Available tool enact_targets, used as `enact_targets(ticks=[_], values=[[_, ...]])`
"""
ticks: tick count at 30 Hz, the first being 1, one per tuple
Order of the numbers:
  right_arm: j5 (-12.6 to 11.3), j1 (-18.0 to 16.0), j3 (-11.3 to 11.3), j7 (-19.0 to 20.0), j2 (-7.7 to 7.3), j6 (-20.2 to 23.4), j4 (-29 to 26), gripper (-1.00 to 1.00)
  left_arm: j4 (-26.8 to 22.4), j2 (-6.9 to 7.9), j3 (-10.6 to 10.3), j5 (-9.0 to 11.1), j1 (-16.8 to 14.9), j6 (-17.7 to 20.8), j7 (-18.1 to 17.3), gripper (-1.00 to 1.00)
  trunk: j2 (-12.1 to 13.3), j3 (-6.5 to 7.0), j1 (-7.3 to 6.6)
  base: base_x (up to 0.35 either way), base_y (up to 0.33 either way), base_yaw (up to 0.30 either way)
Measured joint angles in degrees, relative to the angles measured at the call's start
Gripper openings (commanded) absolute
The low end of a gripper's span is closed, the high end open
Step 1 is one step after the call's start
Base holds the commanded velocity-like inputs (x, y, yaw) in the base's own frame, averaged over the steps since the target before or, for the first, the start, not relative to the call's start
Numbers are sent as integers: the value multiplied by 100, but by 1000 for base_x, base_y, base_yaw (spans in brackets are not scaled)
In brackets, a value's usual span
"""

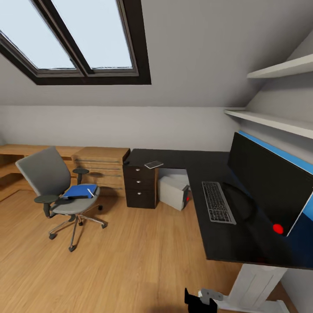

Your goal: In the bedroom, organize the workspace by keeping the computer under the desk, ensuring the monitor is on the desk, placing the keyboard on the desk next to the monitor, placing the mouse on the desk next to the keyboard, moving the folder from the swivel chair onto the desk next to the mouse, stacking the notebook on top of the folder with the pen on top of the notebook, and positioning the swivel chair next to the desk.

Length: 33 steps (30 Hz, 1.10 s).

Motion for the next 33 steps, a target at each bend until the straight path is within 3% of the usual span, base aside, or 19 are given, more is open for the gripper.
enact_targets(ticks=[18,33], values=[[38,2,-2,-19,28,-52,0,100,94,8,17,8,2,4,-90,100,0,-49,1,309,0,249],[39,2,-3,-19,18,-62,-1,100,96,12,10,2,-2,10,-90,100,0,-56,0,241,0,28]])
